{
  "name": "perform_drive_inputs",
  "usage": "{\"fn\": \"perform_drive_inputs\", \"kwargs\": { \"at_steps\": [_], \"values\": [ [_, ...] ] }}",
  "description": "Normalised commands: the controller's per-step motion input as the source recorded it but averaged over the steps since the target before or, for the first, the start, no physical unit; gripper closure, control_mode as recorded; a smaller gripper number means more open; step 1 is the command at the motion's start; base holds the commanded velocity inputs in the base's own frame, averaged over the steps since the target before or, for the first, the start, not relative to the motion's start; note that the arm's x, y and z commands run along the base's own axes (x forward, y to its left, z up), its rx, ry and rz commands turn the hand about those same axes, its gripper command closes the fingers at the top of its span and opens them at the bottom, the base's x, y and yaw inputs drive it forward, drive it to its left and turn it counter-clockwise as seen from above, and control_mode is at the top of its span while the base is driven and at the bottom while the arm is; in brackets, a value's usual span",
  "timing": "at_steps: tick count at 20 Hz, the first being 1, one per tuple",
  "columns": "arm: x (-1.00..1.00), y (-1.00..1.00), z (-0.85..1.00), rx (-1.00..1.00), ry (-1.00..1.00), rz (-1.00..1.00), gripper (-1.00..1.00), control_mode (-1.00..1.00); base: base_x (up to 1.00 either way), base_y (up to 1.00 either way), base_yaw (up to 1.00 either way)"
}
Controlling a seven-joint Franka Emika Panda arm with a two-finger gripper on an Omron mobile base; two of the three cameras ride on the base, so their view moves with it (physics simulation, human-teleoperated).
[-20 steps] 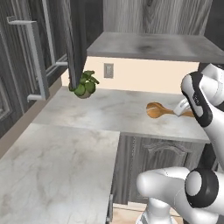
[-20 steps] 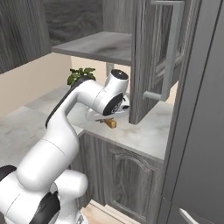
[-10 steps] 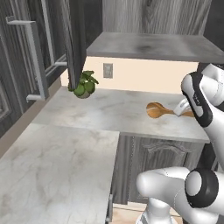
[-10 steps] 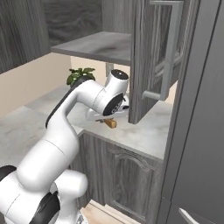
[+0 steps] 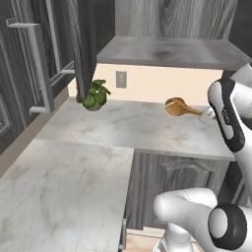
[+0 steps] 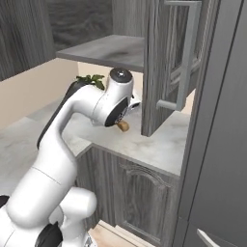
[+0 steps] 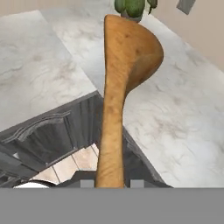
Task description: Organize the utensils by type. Pick up the wooden spoons from the counter and place them in the open cabinet. Then pick up the metallic utensils from the counter and place them in the open drawer.
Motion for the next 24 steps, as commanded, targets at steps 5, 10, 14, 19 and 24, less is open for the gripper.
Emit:
{"fn": "perform_drive_inputs", "kwargs": {
  "at_steps": [5, 10, 14, 19, 24],
  "values": [
    [0.0, 0.15, 0.65, -0.29, -0.34, 0.03, 1.0, -1.0, 0.0, 0.0, 0.0],
    [0.01, 0.23, 0.6, -0.21, -0.32, 0.2, 1.0, -1.0, 0.0, 0.0, 0.0],
    [0.06, 0.15, 0.67, -0.24, -0.28, 0.3, 1.0, -1.0, 0.0, 0.0, 0.0],
    [0.24, 0.11, 0.69, -0.26, -0.23, 0.21, 1.0, -1.0, 0.0, 0.0, 0.0],
    [0.35, 0.08, 0.59, -0.28, -0.15, 0.06, 1.0, -1.0, 0.0, 0.0, 0.0]
  ]
}}
